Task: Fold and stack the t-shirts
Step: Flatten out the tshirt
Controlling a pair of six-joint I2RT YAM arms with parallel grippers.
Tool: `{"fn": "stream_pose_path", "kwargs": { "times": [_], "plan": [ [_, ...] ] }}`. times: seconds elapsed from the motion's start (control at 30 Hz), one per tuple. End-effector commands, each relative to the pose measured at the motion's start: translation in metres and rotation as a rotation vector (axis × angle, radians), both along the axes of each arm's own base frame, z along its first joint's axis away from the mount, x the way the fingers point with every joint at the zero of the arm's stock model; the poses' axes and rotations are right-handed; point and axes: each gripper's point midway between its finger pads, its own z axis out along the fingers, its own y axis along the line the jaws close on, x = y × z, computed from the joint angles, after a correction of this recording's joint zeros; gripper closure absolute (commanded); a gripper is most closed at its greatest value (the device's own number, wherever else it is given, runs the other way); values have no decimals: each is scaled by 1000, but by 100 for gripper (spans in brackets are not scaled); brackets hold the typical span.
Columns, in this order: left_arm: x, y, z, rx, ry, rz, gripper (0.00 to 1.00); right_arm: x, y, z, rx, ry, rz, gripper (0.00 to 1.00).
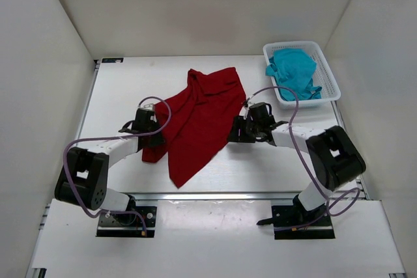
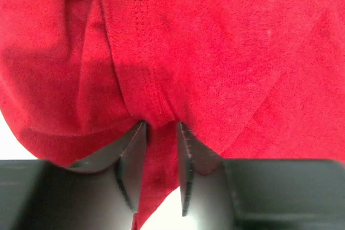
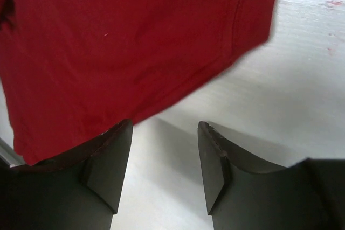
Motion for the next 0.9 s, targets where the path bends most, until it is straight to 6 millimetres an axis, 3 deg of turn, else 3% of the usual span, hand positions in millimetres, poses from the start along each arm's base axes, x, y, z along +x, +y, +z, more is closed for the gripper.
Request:
{"fn": "stream_pose_path", "kwargs": {
  "times": [0.0, 0.07, 0.2, 0.27, 0.33, 0.4, 0.43, 0.53, 0.63, 0.73, 0.77, 0.8, 0.87],
  "plan": [
    [16, -8, 17, -17, -74, -11, 69, 20, 15, 1, 41, -49, -7, 51],
    [20, -10, 25, -30, -99, -10, 78, 27, 17, -1, 34, -57, -18, 57],
    [27, -10, 41, -68, -154, -8, 96, 48, 16, -3, 53, -59, -58, 90],
    [31, -13, 57, -96, -188, -13, 100, 59, 12, 1, 67, -60, -84, 100],
    [32, -17, 71, -134, -213, -21, 100, 60, 4, 2, 60, -58, -98, 100],
    [35, -19, 92, -186, -250, -32, 100, 61, -8, 20, 56, -105, -121, 100],
    [38, -20, 105, -216, -270, -42, 100, 60, -22, 17, 36, -96, -156, 100],
    [39, -21, 134, -274, -306, -73, 100, 51, -50, 36, 37, -129, -225, 100],
    [40, -10, 154, -293, -322, -81, 100, 45, -76, 35, -8, -125, -265, 100],
    [49, 13, 155, -329, -303, -25, 100, 54, -95, 36, -36, -130, -312, 100],
    [54, 34, 155, -336, -307, 26, 100, 60, -95, 43, -17, -140, -316, 100],
    [58, 36, 146, -343, -283, 38, 100, 60, -95, 38, -17, -126, -310, 100],
    [67, 55, 135, -353, -255, 104, 100, 60, -68, 44, -13, -119, -224, 83]
  ]
}}
